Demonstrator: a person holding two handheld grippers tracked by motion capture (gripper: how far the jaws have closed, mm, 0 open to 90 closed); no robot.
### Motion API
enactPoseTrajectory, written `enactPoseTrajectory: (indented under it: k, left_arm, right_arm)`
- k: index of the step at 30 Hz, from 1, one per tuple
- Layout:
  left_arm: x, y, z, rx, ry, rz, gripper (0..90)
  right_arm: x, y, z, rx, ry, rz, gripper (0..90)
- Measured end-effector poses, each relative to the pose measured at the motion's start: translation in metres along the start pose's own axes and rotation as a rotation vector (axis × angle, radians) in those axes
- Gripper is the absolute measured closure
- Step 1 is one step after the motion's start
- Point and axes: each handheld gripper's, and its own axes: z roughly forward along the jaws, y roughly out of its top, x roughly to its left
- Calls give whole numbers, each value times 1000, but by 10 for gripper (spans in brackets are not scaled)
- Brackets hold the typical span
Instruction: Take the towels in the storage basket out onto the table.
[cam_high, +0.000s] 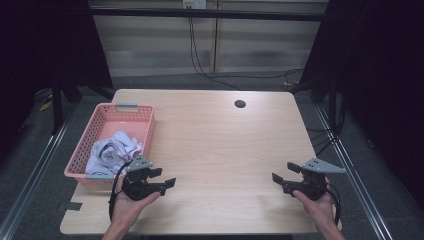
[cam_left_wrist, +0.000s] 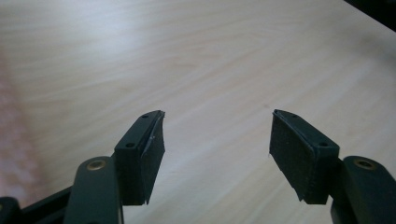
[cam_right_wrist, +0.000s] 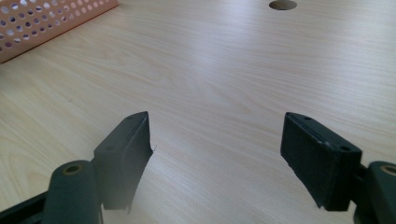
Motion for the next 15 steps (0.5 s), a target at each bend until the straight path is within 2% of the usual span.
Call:
enactPoseTrajectory:
  k: [3,6,8,9,13,15]
  left_arm:
    - [7,2,-8,-18,1,-21,357]
    - [19,5,-27,-57,45,-33,357]
    - [21,6,-31,-62,61,-35,357]
    - [27,10,-40,-66,75,-25,346]
    - [36,16,-49,-54,97,-23,306]
    - [48,21,-57,-37,117,-24,284]
  right_arm:
    - [2,-1,1,13,9,-6,241]
    - [2,-1,2,14,15,-10,240]
    - [3,-1,3,16,11,-8,240]
    - [2,-1,4,22,15,-7,239]
    - [3,-1,6,27,23,-4,239]
    - [5,-1,7,30,26,-11,228]
